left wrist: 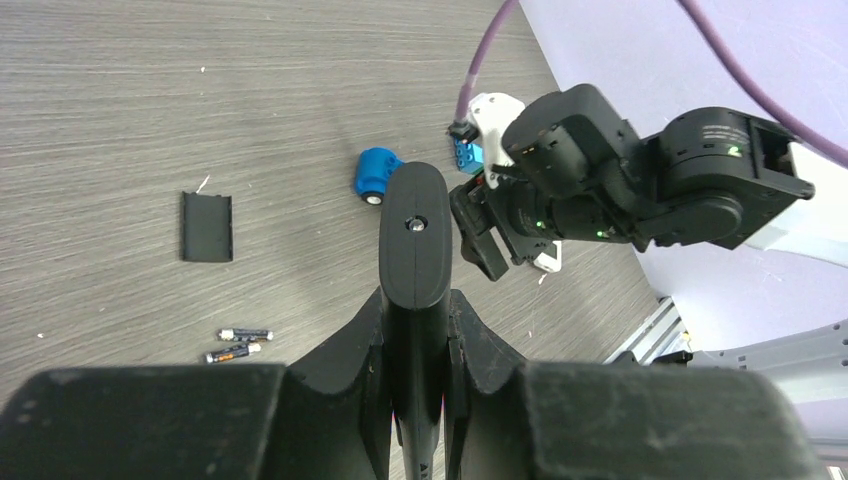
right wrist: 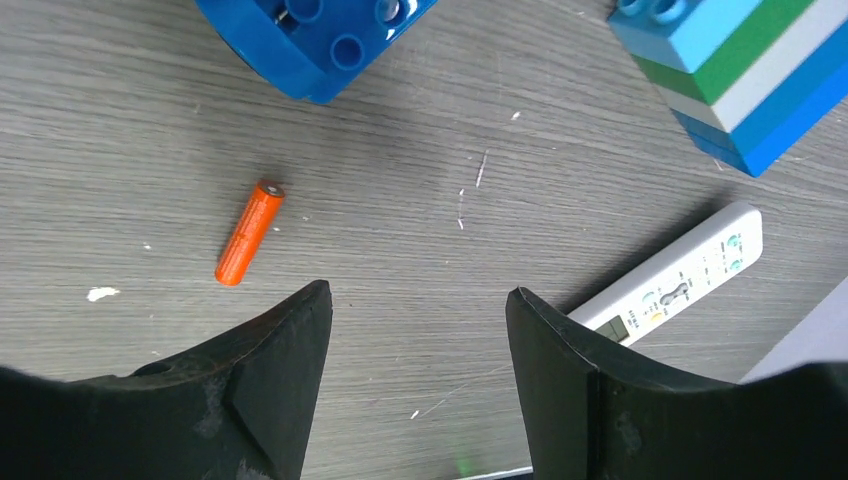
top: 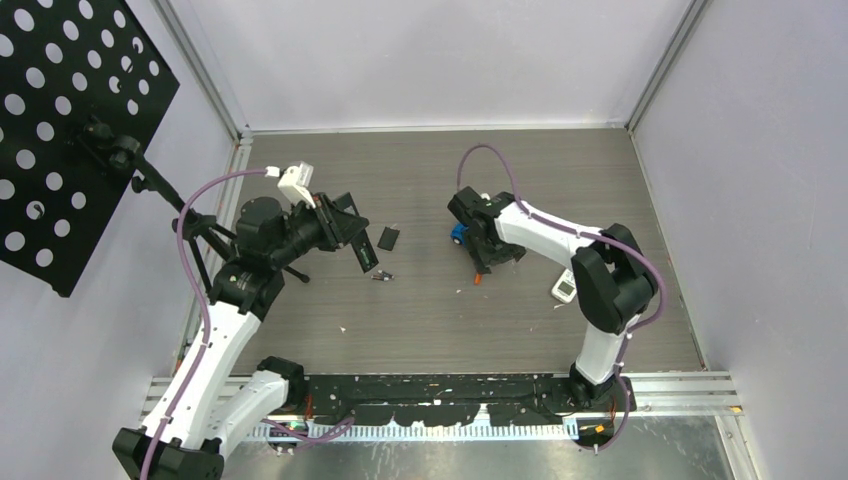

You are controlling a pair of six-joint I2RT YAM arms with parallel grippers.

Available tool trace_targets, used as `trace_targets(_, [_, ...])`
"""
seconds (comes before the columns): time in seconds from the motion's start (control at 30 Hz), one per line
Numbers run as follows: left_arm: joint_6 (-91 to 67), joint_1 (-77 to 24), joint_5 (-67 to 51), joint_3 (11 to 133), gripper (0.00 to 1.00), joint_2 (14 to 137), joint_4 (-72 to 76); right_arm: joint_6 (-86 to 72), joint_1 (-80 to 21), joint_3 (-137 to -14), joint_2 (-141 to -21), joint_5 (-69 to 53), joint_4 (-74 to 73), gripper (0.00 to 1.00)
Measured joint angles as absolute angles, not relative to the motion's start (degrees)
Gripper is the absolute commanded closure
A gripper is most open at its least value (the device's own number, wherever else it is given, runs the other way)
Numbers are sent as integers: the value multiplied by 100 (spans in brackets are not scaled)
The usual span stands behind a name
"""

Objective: Load the batteries into the remote control
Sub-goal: Adjust the battery at the center of the board.

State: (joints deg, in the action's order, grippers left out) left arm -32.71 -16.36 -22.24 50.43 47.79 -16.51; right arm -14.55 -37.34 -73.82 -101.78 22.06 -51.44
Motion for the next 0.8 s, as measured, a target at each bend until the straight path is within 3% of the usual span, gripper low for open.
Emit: trace_targets(0.8, [-3144,-1636,-2139,5043,100,4814,-1782,-967,-4005,-7338,-10842,1479,-4584,30])
